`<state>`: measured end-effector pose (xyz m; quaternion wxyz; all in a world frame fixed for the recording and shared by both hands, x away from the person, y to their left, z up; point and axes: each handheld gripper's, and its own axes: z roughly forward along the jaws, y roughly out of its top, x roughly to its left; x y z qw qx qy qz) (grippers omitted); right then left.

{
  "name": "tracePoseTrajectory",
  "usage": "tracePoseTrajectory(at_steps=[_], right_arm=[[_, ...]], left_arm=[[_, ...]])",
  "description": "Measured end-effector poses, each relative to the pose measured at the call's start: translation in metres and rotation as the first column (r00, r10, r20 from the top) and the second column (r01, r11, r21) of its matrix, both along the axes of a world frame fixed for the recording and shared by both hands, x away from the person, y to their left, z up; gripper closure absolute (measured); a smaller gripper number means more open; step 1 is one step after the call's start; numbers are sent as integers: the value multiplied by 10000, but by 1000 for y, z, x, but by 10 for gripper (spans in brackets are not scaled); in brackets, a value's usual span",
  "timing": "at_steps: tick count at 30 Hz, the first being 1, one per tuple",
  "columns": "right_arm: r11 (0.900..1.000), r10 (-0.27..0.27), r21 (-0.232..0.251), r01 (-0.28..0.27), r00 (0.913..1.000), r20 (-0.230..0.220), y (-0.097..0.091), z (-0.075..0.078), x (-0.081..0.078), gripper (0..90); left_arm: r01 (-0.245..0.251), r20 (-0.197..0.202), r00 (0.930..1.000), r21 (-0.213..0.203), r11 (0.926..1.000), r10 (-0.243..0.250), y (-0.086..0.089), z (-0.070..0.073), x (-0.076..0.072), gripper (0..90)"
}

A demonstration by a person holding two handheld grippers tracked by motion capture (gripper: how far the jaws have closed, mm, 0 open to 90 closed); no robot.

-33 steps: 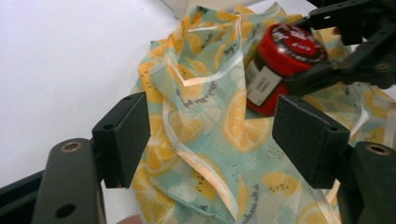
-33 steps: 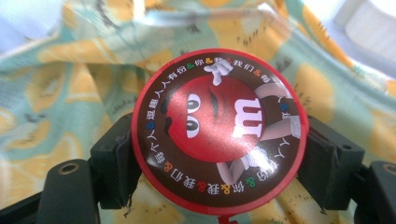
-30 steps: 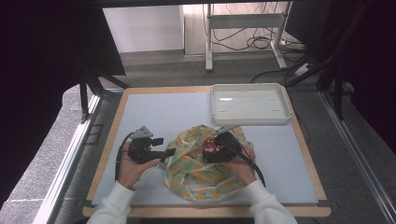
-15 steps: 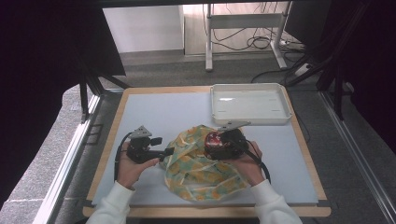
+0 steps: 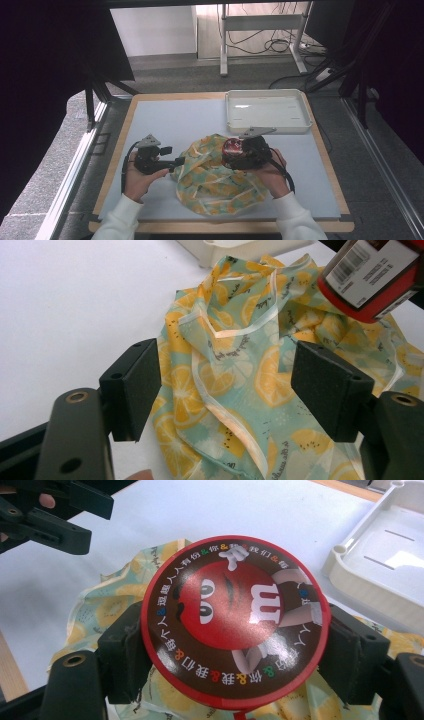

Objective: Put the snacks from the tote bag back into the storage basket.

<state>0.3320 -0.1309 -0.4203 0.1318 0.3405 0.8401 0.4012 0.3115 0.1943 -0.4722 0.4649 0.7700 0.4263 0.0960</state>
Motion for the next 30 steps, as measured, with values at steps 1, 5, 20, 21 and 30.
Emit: tracePoseTrajectory(at_steps=[1, 5, 20, 21, 30], right_arm=[[10000, 25, 8, -25, 10000, 16, 0, 1, 0, 241], [9999, 104, 78, -104, 9999, -23, -4, 2, 0, 241], [9995, -162, 278, 161, 9999, 32, -18, 4, 6, 242], [9993, -209, 317, 209, 9998, 17, -18, 4, 6, 242], [9982, -435, 407, 433, 9990, 44, -23, 9, 11, 242]], left_arm=[[14, -5, 10000, 18, 10000, -14, 0, 0, 0, 283], [29, -11, 10000, 61, 10000, -29, -1, -1, 0, 283], [16, -42, 10000, 47, 10000, -16, -1, -2, 1, 283], [32, -57, 10000, 13, 10000, -31, -1, -2, 1, 283], [-117, 38, 9999, -12, 9999, 117, 2, 1, 0, 284]])
